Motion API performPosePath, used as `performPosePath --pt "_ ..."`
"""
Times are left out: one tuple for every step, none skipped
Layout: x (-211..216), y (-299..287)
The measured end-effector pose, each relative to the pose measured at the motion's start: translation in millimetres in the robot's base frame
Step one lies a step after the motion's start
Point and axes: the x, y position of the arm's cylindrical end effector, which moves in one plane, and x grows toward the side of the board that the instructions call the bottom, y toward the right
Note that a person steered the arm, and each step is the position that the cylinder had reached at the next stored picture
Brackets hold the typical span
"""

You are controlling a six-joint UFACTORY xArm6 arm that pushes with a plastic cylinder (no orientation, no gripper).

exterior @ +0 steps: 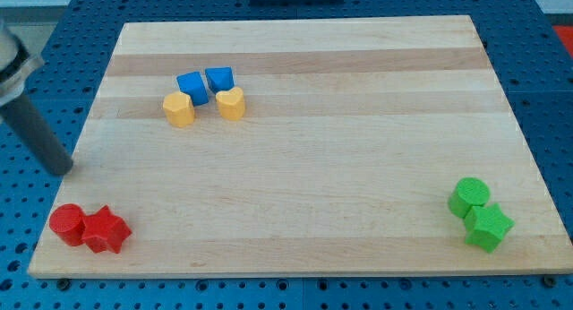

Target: Move the red star to the bottom of the yellow heart

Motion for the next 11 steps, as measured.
performPosePath --pt "18 0" --pt "45 1" --pt "95 1" --pt "111 5" --pt "108 42" --pt "99 90" --pt "81 109" --pt "69 104" --pt "57 97" --pt "34 120" --pt "3 135"
